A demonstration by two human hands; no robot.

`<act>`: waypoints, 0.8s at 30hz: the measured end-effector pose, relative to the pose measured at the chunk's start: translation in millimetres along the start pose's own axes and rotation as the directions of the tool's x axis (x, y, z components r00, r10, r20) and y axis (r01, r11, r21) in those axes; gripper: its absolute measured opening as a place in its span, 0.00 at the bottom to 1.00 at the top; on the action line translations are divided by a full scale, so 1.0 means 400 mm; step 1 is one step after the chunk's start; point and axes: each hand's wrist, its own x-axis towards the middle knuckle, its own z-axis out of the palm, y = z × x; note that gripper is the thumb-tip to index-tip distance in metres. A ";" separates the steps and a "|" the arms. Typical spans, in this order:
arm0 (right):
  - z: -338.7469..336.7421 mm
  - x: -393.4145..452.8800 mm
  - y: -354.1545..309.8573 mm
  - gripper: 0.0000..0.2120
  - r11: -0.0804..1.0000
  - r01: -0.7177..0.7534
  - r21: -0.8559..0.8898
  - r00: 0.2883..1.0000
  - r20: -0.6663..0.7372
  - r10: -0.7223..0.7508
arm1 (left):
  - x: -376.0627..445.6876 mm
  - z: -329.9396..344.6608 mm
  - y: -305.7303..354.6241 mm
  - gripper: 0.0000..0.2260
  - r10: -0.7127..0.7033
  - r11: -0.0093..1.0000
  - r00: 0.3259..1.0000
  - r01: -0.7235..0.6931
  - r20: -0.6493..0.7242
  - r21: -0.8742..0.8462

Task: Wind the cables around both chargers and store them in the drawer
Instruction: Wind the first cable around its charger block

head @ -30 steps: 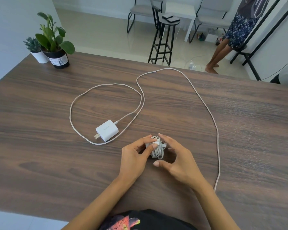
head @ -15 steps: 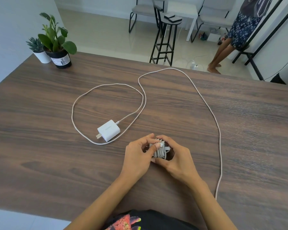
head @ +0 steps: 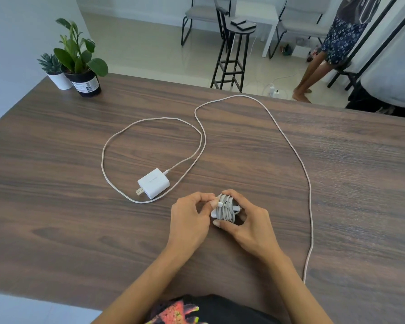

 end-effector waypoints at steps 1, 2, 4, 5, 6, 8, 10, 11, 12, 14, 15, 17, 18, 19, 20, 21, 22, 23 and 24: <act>0.000 0.001 -0.001 0.27 1.000 0.002 -0.003 1.000 0.003 -0.002 | 0.000 -0.001 0.000 0.03 0.013 1.000 1.000 -0.013 0.003 0.022; 0.000 0.002 0.000 0.28 1.000 0.001 -0.003 1.000 0.002 -0.001 | 0.002 -0.001 0.000 0.03 0.028 0.999 1.000 -0.028 0.008 0.038; -0.002 0.003 0.000 0.28 1.000 -0.001 0.001 1.000 0.000 0.001 | 0.006 -0.001 0.000 0.03 0.045 0.998 0.999 -0.047 0.024 0.050; -0.003 0.003 0.000 0.29 1.000 0.001 0.000 1.000 -0.001 -0.001 | 0.008 -0.002 0.001 0.03 0.047 0.997 0.998 -0.049 0.037 0.057; -0.004 0.004 0.000 0.29 1.000 0.005 -0.003 1.000 0.000 -0.005 | 0.009 -0.003 0.002 0.03 0.049 0.996 0.998 -0.052 0.050 0.071; -0.003 0.004 0.000 0.30 1.000 0.008 -0.006 1.000 0.003 -0.008 | 0.010 -0.002 0.000 0.03 0.063 0.994 0.996 -0.069 0.068 0.088; -0.001 0.003 0.001 0.30 1.000 0.008 0.001 1.000 0.002 -0.008 | 0.008 0.003 -0.004 0.03 0.094 0.991 0.994 -0.099 0.063 0.085; 0.001 0.003 0.002 0.30 1.000 0.007 0.005 1.000 0.004 -0.007 | 0.005 0.005 -0.005 0.03 0.112 0.989 0.992 -0.117 0.056 0.088; 0.002 0.002 0.002 0.31 1.000 0.006 0.007 1.000 0.007 -0.007 | 0.003 0.007 -0.007 0.04 0.129 0.987 0.990 -0.133 0.049 0.093; 0.005 0.001 0.002 0.31 1.000 0.008 0.011 1.000 0.007 -0.008 | -0.003 0.011 -0.012 0.04 0.157 0.980 0.987 -0.160 0.036 0.120; 0.006 0.000 0.001 0.31 1.000 0.010 0.013 1.000 0.005 -0.010 | -0.004 0.013 -0.015 0.04 0.170 0.975 0.985 -0.173 0.030 0.141; 0.008 -0.001 0.000 0.30 1.000 0.011 0.022 1.000 0.005 -0.011 | -0.007 0.017 -0.020 0.05 0.202 0.964 0.979 -0.202 0.017 0.172; 0.009 -0.002 -0.001 0.30 1.000 0.010 0.028 1.000 0.007 -0.010 | -0.009 0.019 -0.020 0.06 0.218 0.959 0.976 -0.217 0.012 0.185; 0.010 -0.002 -0.001 0.30 1.000 0.010 0.030 1.000 0.009 -0.010 | -0.009 0.020 -0.021 0.06 0.232 0.953 0.973 -0.228 0.005 0.200; 0.012 -0.002 -0.001 0.29 1.000 0.012 0.029 1.000 0.009 -0.012 | -0.009 0.020 -0.022 0.05 0.246 0.946 0.969 -0.239 -0.003 0.217; 0.014 -0.002 -0.002 0.29 1.000 0.014 0.026 1.000 0.008 -0.015 | -0.008 0.020 -0.023 0.04 0.257 0.941 0.966 -0.248 -0.011 0.231; 0.015 -0.002 -0.002 0.30 1.000 0.016 0.023 1.000 0.006 -0.016 | -0.006 0.019 -0.024 0.04 0.270 0.936 0.963 -0.257 -0.021 0.242; 0.016 -0.001 -0.002 0.30 1.000 0.018 0.020 1.000 0.002 -0.018 | -0.005 0.018 -0.025 0.05 0.285 0.929 0.958 -0.269 -0.029 0.254; 0.016 -0.001 -0.002 0.30 1.000 0.018 0.016 1.000 -0.002 -0.018 | -0.003 0.017 -0.027 0.05 0.305 0.919 0.952 -0.284 -0.036 0.272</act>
